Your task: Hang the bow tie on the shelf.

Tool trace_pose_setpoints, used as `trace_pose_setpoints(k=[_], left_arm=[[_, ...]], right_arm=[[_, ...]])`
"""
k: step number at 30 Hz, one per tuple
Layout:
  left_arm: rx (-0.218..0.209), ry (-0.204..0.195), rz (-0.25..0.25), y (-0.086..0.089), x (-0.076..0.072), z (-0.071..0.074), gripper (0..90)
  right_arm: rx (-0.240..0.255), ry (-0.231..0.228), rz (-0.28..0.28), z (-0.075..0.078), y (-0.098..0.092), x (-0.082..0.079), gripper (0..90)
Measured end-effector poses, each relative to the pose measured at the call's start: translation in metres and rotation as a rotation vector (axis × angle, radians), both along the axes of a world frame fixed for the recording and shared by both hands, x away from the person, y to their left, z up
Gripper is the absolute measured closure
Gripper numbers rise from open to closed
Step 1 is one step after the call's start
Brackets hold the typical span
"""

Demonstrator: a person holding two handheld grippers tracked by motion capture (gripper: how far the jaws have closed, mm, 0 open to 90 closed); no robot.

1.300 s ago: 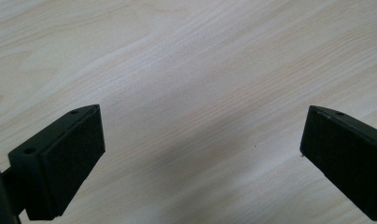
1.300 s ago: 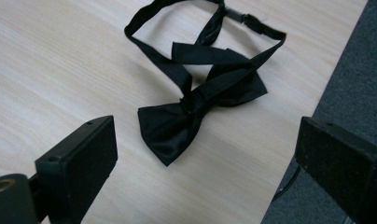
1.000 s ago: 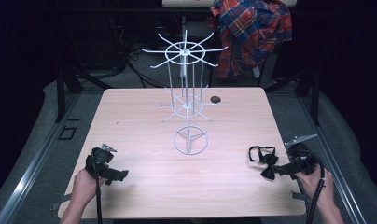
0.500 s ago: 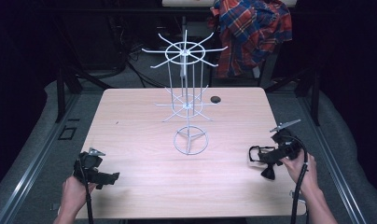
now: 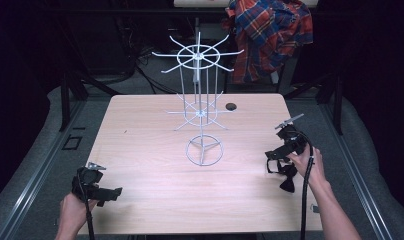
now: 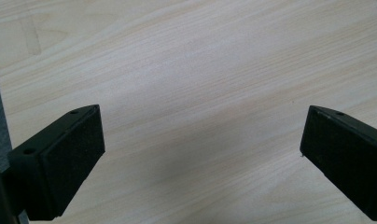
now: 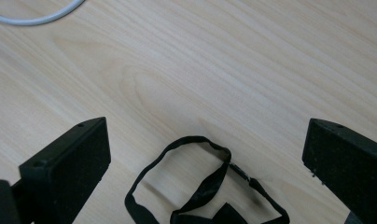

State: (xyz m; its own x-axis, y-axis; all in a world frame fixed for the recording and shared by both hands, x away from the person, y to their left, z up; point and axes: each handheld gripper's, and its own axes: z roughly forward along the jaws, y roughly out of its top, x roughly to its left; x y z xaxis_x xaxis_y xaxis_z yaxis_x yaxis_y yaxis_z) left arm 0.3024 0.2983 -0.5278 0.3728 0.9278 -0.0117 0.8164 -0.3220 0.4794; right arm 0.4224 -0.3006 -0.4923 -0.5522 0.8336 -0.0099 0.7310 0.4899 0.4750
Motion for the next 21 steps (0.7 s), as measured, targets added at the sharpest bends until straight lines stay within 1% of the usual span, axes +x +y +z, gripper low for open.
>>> trace_pose_setpoints(k=[1,2,4,5,6,8,9,10,11,12,13,14,15,16,18,19,20,21], left_arm=[[-0.006,0.001,0.002,0.0,0.0,0.0,0.0],[-0.008,0.002,0.001,0.0,-0.001,0.0,0.0],[-0.006,0.004,-0.004,0.0,-0.002,0.0,0.0],[-0.007,0.003,-0.005,0.0,-0.002,0.0,0.0],[-0.007,0.004,-0.006,0.0,-0.003,0.001,0.0],[-0.004,0.002,-0.007,0.001,-0.004,0.001,0.0],[-0.009,0.001,-0.002,0.001,-0.005,0.001,0.0],[-0.007,-0.002,0.001,0.001,-0.005,0.002,0.0],[-0.007,-0.001,0.003,0.001,-0.005,0.002,0.0],[-0.007,-0.001,0.003,0.001,-0.006,0.002,0.0],[-0.006,-0.003,0.003,0.001,-0.005,0.002,0.0],[-0.004,-0.005,0.002,0.001,-0.005,0.002,0.0],[-0.004,-0.004,0.001,0.001,-0.004,0.002,0.0],[-0.002,-0.003,-0.001,0.0,-0.003,0.002,0.0],[-0.002,-0.001,-0.006,-0.003,-0.002,0.001,0.0],[-0.001,-0.001,-0.01,-0.004,-0.001,0.001,0.0],[0.001,0.0,-0.014,-0.004,-0.001,0.001,0.0],[0.005,0.001,-0.018,-0.004,-0.001,0.002,0.0]], right_arm=[[0.002,0.003,-0.006,-0.001,0.002,0.003,1.5],[0.002,0.003,-0.006,-0.001,0.002,0.003,1.5],[-0.029,0.028,-0.027,-0.005,0.002,0.007,13.3],[-0.026,0.038,-0.024,-0.007,0.001,0.008,13.7],[-0.028,0.054,-0.034,-0.011,0.0,0.008,16.0],[-0.05,0.076,-0.039,-0.015,-0.003,0.009,18.5],[-0.038,0.076,-0.051,-0.017,-0.004,0.009,20.6],[-0.046,0.092,-0.053,-0.018,-0.006,0.011,24.1],[-0.063,0.085,-0.079,-0.022,-0.008,0.011,33.1],[-0.063,0.085,-0.079,-0.022,-0.008,0.011,33.1],[-0.067,0.1,-0.081,-0.023,-0.008,0.012,36.2],[-0.075,0.101,-0.086,-0.026,-0.009,0.012,39.5],[-0.102,0.123,-0.09,-0.031,-0.008,0.013,42.8],[-0.102,0.123,-0.09,-0.031,-0.008,0.013,42.8],[-0.127,0.131,-0.093,-0.037,-0.005,0.013,46.8],[-0.124,0.119,-0.107,-0.041,-0.004,0.012,49.2],[-0.157,0.137,-0.092,-0.042,-0.003,0.012,52.0],[-0.157,0.137,-0.092,-0.042,-0.003,0.012,52.0]])
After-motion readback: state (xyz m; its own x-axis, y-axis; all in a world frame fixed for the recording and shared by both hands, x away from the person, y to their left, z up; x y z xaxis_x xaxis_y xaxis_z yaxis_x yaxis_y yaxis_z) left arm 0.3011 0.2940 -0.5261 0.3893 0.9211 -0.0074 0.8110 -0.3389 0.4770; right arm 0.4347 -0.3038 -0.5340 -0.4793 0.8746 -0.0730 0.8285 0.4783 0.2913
